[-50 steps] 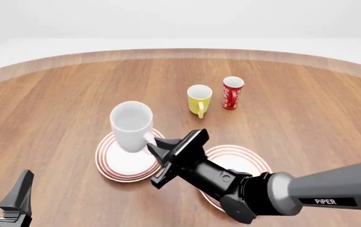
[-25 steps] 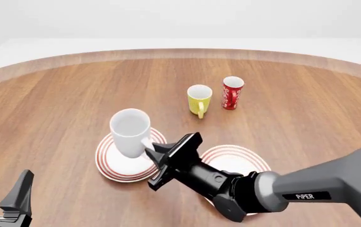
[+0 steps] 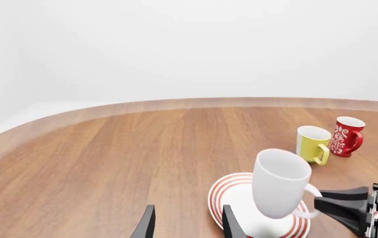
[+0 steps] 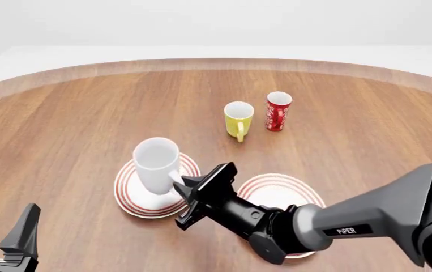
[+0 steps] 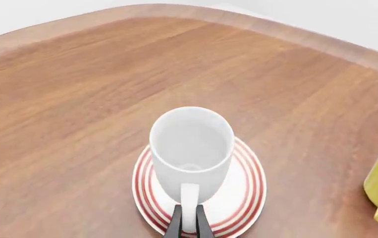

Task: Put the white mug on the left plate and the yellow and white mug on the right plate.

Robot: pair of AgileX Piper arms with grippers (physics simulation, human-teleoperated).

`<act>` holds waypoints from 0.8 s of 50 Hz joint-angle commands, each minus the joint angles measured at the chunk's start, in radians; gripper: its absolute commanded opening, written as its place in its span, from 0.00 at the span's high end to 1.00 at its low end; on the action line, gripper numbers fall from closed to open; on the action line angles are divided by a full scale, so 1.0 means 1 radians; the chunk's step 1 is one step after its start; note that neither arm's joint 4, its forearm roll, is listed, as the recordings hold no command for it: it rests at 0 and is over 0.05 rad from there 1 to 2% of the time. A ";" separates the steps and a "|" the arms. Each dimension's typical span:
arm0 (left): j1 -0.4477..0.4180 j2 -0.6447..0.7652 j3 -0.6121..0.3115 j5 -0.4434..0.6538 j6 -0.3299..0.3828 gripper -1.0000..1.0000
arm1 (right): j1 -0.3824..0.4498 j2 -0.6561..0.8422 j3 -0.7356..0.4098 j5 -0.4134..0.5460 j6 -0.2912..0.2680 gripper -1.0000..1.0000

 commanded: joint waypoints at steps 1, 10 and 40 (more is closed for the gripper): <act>0.000 0.000 0.000 0.000 0.000 0.00 | -0.005 0.026 -0.017 0.001 0.009 1.00; 0.000 0.000 0.000 0.000 0.000 0.00 | -0.004 0.043 -0.024 0.003 0.010 1.00; 0.000 0.000 0.000 0.000 0.000 0.00 | -0.009 0.075 -0.047 0.022 0.010 1.00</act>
